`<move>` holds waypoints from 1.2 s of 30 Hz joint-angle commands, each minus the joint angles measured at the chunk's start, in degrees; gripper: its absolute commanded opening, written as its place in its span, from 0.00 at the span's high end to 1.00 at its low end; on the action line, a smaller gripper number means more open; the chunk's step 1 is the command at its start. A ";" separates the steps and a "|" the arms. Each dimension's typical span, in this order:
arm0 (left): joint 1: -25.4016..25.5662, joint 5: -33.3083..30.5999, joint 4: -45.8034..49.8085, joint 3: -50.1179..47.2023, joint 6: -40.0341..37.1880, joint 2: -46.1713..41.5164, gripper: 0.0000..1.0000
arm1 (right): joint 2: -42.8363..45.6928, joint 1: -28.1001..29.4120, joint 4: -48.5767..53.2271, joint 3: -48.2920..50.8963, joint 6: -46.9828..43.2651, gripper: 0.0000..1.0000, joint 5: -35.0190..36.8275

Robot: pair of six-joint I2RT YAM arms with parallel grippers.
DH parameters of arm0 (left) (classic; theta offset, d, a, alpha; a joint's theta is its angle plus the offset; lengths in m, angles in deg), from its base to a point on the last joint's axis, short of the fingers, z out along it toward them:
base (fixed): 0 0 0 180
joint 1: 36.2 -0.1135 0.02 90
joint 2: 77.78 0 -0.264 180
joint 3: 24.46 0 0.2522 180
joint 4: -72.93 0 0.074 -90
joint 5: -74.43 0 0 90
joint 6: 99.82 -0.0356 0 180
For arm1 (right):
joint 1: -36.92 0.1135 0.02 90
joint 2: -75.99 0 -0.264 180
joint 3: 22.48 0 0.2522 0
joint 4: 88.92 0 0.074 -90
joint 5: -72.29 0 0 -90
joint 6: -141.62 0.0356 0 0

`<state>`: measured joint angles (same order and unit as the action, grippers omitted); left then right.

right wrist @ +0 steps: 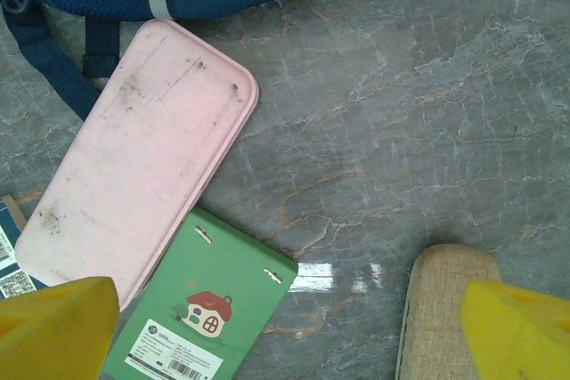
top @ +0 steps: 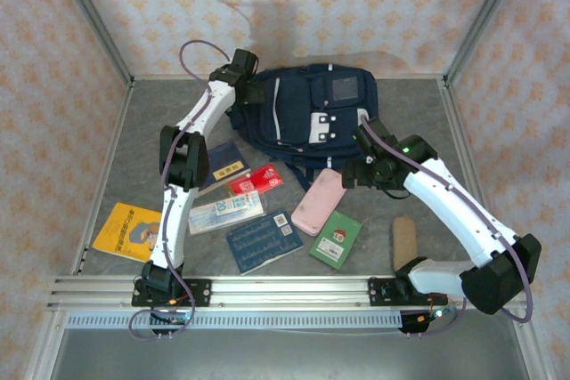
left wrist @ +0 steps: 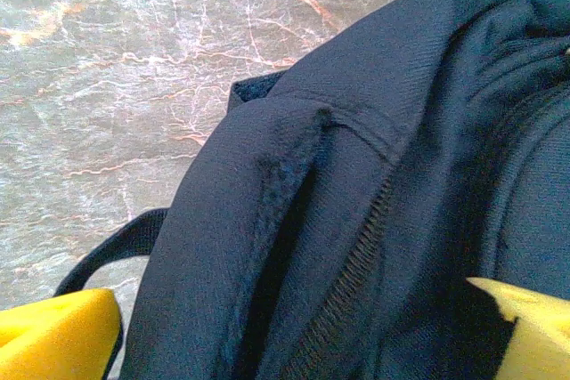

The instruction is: Pack the student bag

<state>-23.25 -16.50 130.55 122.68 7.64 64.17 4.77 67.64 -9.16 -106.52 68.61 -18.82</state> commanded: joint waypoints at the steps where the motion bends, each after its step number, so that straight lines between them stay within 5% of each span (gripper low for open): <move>1: -0.56 2.59 1.72 1.20 -0.96 2.44 0.11 | -0.34 0.31 0.72 0.14 -0.90 0.06 0.05; 3: -0.65 4.02 1.93 1.18 -0.45 3.14 0.24 | -0.24 0.31 0.54 0.31 -1.05 0.09 -0.08; 9: -0.66 9.64 1.85 0.61 3.30 1.55 0.88 | 0.46 0.31 -1.24 -0.43 -1.79 0.32 -0.73; 12: -0.67 13.21 -0.07 -1.65 6.96 -2.52 0.99 | 0.47 0.31 -2.50 -1.46 -1.66 0.38 0.19; 18: -0.71 19.62 -3.70 -7.21 17.07 -11.85 1.00 | -1.15 0.31 -4.07 -6.45 -0.76 0.35 4.45; 24: -0.38 24.87 -11.07 -17.19 27.13 -22.75 1.00 | -2.79 -1.08 -6.75 -10.87 -3.20 0.42 2.99; 36: 3.47 31.89 -17.66 -18.68 44.29 -28.33 1.00 | -3.78 -3.27 -6.96 -13.26 0.05 0.40 0.64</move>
<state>-21.83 11.28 118.66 101.06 44.90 38.60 0.59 65.30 -16.11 -117.89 67.50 -17.70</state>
